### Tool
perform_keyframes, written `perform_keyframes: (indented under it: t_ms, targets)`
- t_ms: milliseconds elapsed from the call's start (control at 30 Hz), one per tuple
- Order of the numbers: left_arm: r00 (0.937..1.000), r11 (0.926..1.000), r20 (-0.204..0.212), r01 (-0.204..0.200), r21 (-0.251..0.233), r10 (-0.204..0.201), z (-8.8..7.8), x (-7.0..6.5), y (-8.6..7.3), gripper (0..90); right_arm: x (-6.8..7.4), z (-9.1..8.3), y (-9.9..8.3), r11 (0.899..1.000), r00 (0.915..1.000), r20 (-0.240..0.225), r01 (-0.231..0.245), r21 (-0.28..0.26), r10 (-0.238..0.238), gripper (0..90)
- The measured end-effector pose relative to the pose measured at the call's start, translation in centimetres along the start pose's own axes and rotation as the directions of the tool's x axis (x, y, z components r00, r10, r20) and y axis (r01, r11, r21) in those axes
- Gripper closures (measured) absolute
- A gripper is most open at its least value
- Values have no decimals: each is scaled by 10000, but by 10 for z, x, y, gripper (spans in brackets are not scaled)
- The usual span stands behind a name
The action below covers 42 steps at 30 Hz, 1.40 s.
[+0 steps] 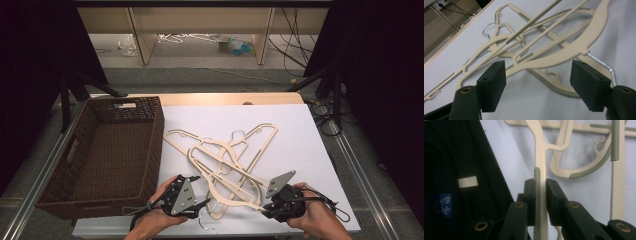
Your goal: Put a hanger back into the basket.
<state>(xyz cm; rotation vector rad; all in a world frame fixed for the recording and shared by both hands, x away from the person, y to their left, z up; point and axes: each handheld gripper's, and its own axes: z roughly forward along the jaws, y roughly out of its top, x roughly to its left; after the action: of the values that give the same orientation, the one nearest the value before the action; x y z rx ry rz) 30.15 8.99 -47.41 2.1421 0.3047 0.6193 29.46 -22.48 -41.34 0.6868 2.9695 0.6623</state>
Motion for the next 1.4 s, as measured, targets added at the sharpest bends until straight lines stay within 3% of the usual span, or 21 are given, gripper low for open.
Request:
perform_keyframes:
  t_ms: [133, 167, 300, 467, 500, 533, 633, 667, 700, 733, 767, 833, 867, 900, 1000, 1033, 1100, 1200, 1267, 1300, 1400]
  targets:
    - [9975, 9975, 98, -696, 72, 695, 7, -1, -1, 306, -1, -2, -1, 10000, 10000, -15, 52, 9, -52, 796]
    - [9929, 9923, 250, -1175, 381, 1166, 12, 0, -2, 310, -1, -3, -1, 10000, 10000, -40, 46, 29, -46, 796]
    - [9859, 9852, 260, -1660, 433, 1650, 20, -2, -1, 335, -2, -3, -1, 10000, 9999, -83, 83, 34, -82, 795]
    - [9705, 9708, 459, -2381, 293, 2366, 28, -2, 4, 374, -4, -2, -3, 9999, 9998, -166, 94, 70, -92, 795]
    - [9553, 9557, 448, -2935, 223, 2924, 32, -1, 6, 384, -5, -2, -3, 9999, 9997, -217, 137, 51, -136, 795]
    - [9553, 9557, 448, -2935, 223, 2924, 32, -1, 6, 384, -5, -2, -3, 9999, 9997, -217, 137, 51, -136, 795]
    - [9232, 9256, 707, -3786, -28, 3778, 37, -3, 11, 400, -7, -2, -5, 9998, 9996, -206, 218, 32, -218, 795]
    - [9232, 9256, 707, -3786, -28, 3778, 37, -3, 11, 415, -7, -2, -5, 9998, 9996, -206, 218, 32, -218, 795]
    - [9120, 9157, 839, -4015, -183, 4016, 39, -3, 13, 437, -9, -3, -7, 9997, 9994, -260, 247, -11, -247, 795]
    - [9120, 9157, 839, -4015, -183, 4016, 39, -3, 13, 456, -9, -3, -7, 9997, 9994, -260, 247, -11, -247, 795]
    - [8992, 9048, 1033, -4254, -205, 4252, 40, -4, 14, 456, -10, -3, -7, 9996, 9993, -240, 275, -48, -276, 795]
    - [8855, 8921, 1082, -4491, -506, 4519, 40, -4, 15, 545, -12, -3, -9, 9996, 9990, -356, 263, -108, -267, 794]
    - [8617, 8699, 1223, -4921, -346, 4924, 39, -3, 17, 582, -13, -3, -9, 9995, 9988, -405, 276, -118, -280, 794]
    - [8676, 8760, 1218, -4788, -573, 4822, 40, -5, 17, 654, -15, -3, -11, 9994, 9986, -420, 325, -147, -331, 794]
    - [8403, 8491, 1222, -5244, -642, 5282, 41, -7, 19, 677, -17, -4, -12, 9994, 9985, -450, 301, -177, -309, 794]
    - [8223, 8322, 1287, -5505, -662, 5543, 41, -7, 22, 698, -20, -6, -14, 9991, 9984, -466, 308, -277, -321, 793]
    - [8165, 8263, 1278, -5586, -714, 5630, 41, -6, 24, 717, -20, -6, -15, 9990, 9984, -461, 308, -320, -323, 793]
    - [8252, 8319, 1087, -5454, -1021, 5544, 40, -3, 29, 750, -25, -8, -19, 9988, 9981, -506, 337, -364, -355, 789]
    - [8169, 8214, 915, -5612, -1018, 5695, 40, 0, 34, 769, -28, -8, -21, 9984, 9974, -612, 340, -452, -368, 784]
    - [7924, 7993, 1050, -5952, -823, 6009, 39, 1, 38, 780, -31, -8, -23, 9980, 9977, -610, 254, -587, -290, 775]
    - [7902, 7930, 731, -6022, -920, 6085, 39, 1, 46, 817, -36, -14, -26, 9942, 9997, -104, 202, -1056, -214, 683]
